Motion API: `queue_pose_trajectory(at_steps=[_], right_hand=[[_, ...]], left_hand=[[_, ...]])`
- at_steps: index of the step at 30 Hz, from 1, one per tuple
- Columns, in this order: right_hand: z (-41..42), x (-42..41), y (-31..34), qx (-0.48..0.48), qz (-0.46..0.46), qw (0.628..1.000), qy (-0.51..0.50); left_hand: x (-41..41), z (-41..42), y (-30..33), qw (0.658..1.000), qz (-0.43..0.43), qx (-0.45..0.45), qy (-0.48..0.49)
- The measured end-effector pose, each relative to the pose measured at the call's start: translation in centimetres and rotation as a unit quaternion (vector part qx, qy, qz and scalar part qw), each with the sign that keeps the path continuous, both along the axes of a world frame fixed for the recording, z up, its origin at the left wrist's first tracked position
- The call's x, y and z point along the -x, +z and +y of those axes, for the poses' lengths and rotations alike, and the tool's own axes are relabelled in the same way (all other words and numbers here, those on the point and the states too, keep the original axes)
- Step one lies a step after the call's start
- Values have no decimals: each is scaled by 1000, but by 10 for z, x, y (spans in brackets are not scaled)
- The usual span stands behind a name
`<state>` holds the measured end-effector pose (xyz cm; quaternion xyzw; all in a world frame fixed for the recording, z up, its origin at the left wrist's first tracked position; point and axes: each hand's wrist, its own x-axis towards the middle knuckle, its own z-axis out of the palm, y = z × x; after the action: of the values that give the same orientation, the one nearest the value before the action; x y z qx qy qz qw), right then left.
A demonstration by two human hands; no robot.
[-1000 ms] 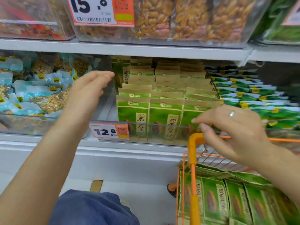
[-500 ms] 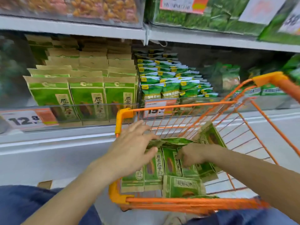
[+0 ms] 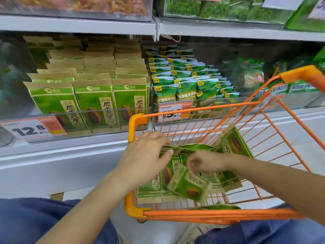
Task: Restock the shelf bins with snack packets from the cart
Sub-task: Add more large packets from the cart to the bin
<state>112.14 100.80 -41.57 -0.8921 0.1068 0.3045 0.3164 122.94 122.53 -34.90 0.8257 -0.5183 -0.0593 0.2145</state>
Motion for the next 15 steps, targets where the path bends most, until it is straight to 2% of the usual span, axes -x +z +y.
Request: queue_pose_trajectory(at_steps=[3,5,8,10,12,15], right_hand=[[0,-11,31,-114,-76,987,-82],[6,-15,58,-181,-117,968,-125],[18,-20,96,-249,-194,932,-179],[28,-24,115,-286,-244,902,-211],[38,-31,127,-302,-276,882,-232],[53,-44,133,-313,-290,872,-242]], left_hand=[[-4,1,2,981,141,126,29],[-9,1,4,933,274,226,62],[-15,4,11,857,429,276,77],[-17,6,15,828,485,275,64],[-19,10,20,814,511,269,58],[-25,19,28,837,468,275,75]])
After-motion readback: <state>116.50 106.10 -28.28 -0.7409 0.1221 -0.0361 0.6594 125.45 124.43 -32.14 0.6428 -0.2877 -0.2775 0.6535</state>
